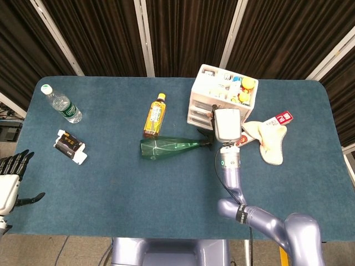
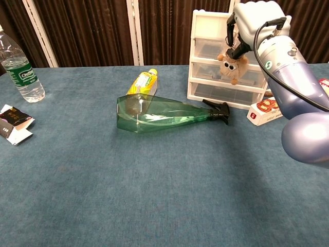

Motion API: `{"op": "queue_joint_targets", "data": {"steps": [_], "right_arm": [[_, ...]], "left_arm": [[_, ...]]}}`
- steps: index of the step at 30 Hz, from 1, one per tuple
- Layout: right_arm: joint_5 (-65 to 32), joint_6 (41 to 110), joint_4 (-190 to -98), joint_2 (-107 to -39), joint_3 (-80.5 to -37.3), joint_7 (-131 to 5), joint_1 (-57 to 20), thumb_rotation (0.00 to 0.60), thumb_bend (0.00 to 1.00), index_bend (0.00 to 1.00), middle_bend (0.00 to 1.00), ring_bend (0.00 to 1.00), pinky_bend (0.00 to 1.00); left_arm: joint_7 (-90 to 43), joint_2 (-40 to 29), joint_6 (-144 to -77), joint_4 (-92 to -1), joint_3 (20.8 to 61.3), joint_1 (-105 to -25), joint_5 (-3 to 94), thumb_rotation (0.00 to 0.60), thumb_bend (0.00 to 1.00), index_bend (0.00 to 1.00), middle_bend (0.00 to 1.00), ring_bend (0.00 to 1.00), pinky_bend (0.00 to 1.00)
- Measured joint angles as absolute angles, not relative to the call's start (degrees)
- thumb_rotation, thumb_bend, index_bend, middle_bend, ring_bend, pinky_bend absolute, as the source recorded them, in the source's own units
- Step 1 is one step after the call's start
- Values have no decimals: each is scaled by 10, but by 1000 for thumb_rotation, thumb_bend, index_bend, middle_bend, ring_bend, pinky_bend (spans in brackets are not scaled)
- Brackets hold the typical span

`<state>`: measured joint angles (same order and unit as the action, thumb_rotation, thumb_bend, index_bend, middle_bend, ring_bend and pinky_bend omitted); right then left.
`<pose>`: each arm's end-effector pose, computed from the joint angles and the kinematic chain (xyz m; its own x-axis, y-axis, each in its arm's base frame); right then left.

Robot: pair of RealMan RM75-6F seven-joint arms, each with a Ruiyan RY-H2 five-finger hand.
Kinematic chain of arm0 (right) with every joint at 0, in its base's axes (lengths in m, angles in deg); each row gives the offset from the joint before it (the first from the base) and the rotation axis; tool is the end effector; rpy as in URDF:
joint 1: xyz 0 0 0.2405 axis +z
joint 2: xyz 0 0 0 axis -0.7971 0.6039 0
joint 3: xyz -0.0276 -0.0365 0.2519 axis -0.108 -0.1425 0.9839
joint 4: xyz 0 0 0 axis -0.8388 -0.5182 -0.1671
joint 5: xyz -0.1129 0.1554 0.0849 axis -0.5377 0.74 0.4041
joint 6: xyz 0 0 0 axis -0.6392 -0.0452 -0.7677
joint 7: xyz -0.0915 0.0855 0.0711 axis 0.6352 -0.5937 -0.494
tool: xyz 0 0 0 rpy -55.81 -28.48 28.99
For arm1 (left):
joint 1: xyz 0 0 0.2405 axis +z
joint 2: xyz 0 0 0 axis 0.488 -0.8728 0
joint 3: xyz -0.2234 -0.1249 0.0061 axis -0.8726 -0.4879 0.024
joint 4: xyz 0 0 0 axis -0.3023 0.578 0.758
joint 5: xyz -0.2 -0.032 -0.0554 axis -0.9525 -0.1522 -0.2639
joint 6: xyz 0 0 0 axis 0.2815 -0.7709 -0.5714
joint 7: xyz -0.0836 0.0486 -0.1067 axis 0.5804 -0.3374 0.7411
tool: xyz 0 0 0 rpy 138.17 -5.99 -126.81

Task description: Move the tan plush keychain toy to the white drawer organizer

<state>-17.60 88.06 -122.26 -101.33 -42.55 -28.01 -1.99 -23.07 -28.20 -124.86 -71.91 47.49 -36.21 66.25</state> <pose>-0.1038 -0.4174 -0.0036 0.5008 0.3158 0.8059 -0.8433 -0.0317 0.5365 -0.3067 0.1861 0.1578 0.3623 0.1146 0.9250 0.9297 0.0255 -0.3673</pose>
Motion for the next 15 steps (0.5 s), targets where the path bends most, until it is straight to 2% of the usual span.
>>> {"op": "queue_joint_targets", "data": {"steps": [15], "right_arm": [[-162, 865, -1206, -1019, -420, -286, -16, 600, 293, 640, 1000, 1000, 896]], "left_arm": [[-232, -282, -1244, -724, 475, -364, 659, 600, 19, 0, 0, 0, 0]]}}
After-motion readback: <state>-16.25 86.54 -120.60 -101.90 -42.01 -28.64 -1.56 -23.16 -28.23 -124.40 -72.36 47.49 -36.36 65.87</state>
